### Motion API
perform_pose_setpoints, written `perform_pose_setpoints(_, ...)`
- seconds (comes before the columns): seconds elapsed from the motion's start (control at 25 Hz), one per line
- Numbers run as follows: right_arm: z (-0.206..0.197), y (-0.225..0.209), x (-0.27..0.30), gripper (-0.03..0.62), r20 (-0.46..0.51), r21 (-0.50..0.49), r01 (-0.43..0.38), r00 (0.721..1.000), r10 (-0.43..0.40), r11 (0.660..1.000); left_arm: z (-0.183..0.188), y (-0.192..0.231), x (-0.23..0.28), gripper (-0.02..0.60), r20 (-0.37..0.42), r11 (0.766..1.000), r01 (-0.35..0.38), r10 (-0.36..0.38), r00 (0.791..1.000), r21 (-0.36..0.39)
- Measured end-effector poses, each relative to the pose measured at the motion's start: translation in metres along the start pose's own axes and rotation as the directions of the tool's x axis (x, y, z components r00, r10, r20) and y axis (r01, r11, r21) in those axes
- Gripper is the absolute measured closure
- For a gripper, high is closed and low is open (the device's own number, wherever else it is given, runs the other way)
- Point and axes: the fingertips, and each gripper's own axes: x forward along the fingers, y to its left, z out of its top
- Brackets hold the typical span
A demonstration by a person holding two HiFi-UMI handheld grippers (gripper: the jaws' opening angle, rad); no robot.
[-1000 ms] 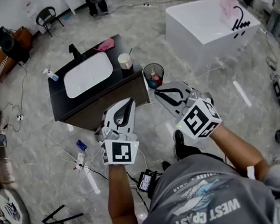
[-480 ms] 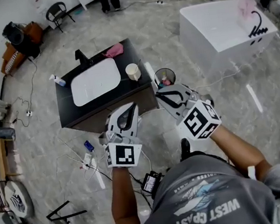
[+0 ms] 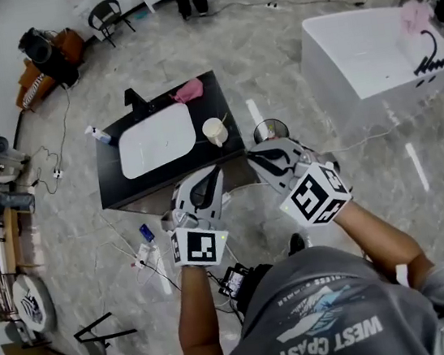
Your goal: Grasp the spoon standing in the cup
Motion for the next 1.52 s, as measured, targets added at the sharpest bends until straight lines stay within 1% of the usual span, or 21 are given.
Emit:
perform_pose_setpoints(0.08, -0.003, -0.01, -0.001, 0.56, 0.013, 0.013, 0.005, 1.0, -0.005, 1.0, 0.004, 0.0, 0.009, 0.58, -0.012, 1.0, 0.003, -0.003, 1.0, 0.011)
perform_pose_setpoints(0.2, -0.013, -0.015, -0.001, 0.56, 0.02, 0.041, -0.001, 1.0, 0.0, 0.999, 0.001, -0.005, 0.022, 0.58, -0.004, 1.0, 0.011, -0.011, 1.0, 0.004)
perform_pose_setpoints(0.4, -0.02, -0.029, 0.004, 0.56, 0.015, 0.045, 0.005, 1.0, -0.005, 0.999, 0.0, 0.002, 0.04, 0.58, -0.003, 1.0, 0.026, -0.026, 1.0, 0.016)
perform_pose_setpoints(0.48, -0.024, -0.035, 0.005, 0.56, 0.008, 0.048, 0.013, 1.0, -0.013, 0.999, -0.003, 0.003, 0.049, 0.58, 0.014, 0.999, 0.034, -0.034, 0.999, 0.011)
perform_pose_setpoints(0.68, -0.032, -0.046, 0.006, 0.56, -0.013, 0.062, 0.032, 0.999, -0.031, 0.998, -0.001, 0.014, 0.069, 0.58, 0.024, 0.998, 0.05, -0.05, 0.998, 0.026)
perform_pose_setpoints(0.8, -0.036, -0.054, 0.012, 0.56, -0.028, 0.064, 0.039, 0.999, -0.038, 0.997, -0.003, 0.021, 0.079, 0.58, 0.038, 0.998, 0.054, -0.054, 0.998, 0.018)
perform_pose_setpoints(1.0, -0.044, -0.058, 0.042, 0.56, -0.046, 0.122, 0.023, 0.999, -0.018, 0.992, -0.023, 0.036, 0.085, 0.58, 0.042, 0.998, 0.071, -0.07, 0.997, -0.002)
perform_pose_setpoints(1.2, -0.056, -0.059, 0.076, 0.56, -0.074, 0.176, 0.013, 0.997, 0.0, 0.984, -0.045, 0.056, 0.088, 0.58, 0.028, 0.997, 0.073, -0.073, 0.997, -0.02)
perform_pose_setpoints(1.28, -0.065, -0.06, 0.088, 0.56, -0.089, 0.199, 0.011, 0.996, 0.007, 0.98, -0.052, 0.061, 0.09, 0.58, 0.019, 0.997, 0.08, -0.079, 0.997, -0.023)
perform_pose_setpoints(1.44, -0.088, -0.065, 0.114, 0.56, -0.125, 0.243, 0.021, 0.992, 0.01, 0.97, -0.077, 0.069, 0.1, 0.58, 0.02, 0.994, 0.092, -0.091, 0.996, -0.063)
perform_pose_setpoints(1.52, -0.1, -0.067, 0.128, 0.56, -0.144, 0.273, 0.03, 0.989, 0.01, 0.962, -0.087, 0.075, 0.104, 0.58, -0.001, 0.993, 0.101, -0.102, 0.995, -0.067)
